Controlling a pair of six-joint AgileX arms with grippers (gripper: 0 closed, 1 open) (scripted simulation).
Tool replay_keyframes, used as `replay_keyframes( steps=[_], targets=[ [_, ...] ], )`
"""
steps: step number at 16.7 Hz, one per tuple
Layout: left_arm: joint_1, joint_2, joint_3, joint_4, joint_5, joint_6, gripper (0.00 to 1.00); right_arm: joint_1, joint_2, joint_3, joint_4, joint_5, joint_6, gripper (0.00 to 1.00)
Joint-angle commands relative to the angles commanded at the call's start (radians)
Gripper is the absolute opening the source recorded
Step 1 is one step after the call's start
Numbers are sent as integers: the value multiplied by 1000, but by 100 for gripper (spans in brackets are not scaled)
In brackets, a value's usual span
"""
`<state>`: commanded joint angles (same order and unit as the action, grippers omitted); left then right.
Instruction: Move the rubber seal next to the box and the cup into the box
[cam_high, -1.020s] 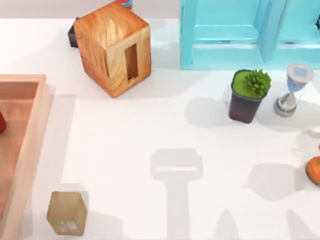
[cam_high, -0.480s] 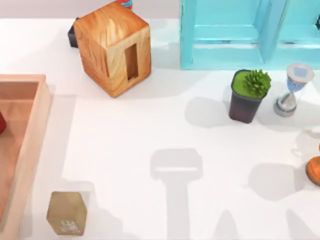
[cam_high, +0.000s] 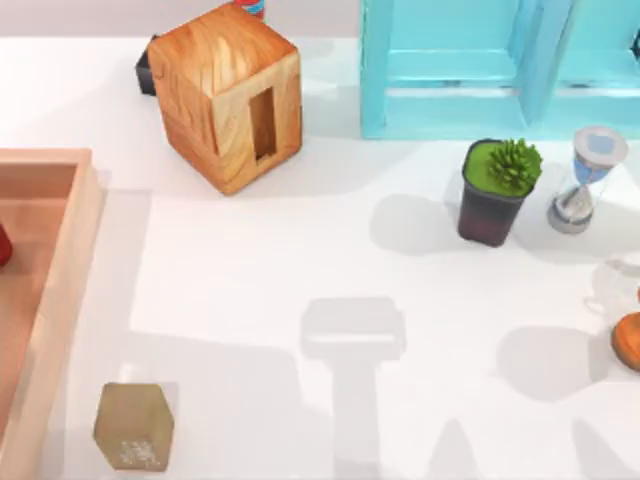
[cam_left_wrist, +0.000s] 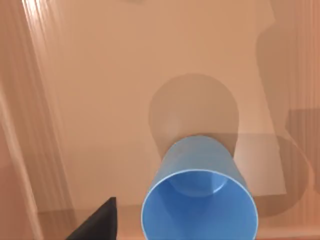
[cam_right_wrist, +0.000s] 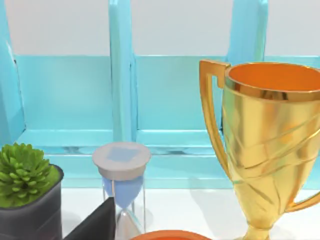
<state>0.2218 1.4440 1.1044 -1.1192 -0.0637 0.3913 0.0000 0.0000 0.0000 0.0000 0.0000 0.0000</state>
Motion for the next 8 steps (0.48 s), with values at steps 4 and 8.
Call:
replay_keyframes(
  steps=[4, 8],
  targets=[
    [36, -45, 43, -148, 22, -48, 100, 0, 0, 0, 0, 0, 0, 100],
    [66, -65, 47, -202, 37, -81, 100, 0, 0, 0, 0, 0, 0, 100]
  ],
)
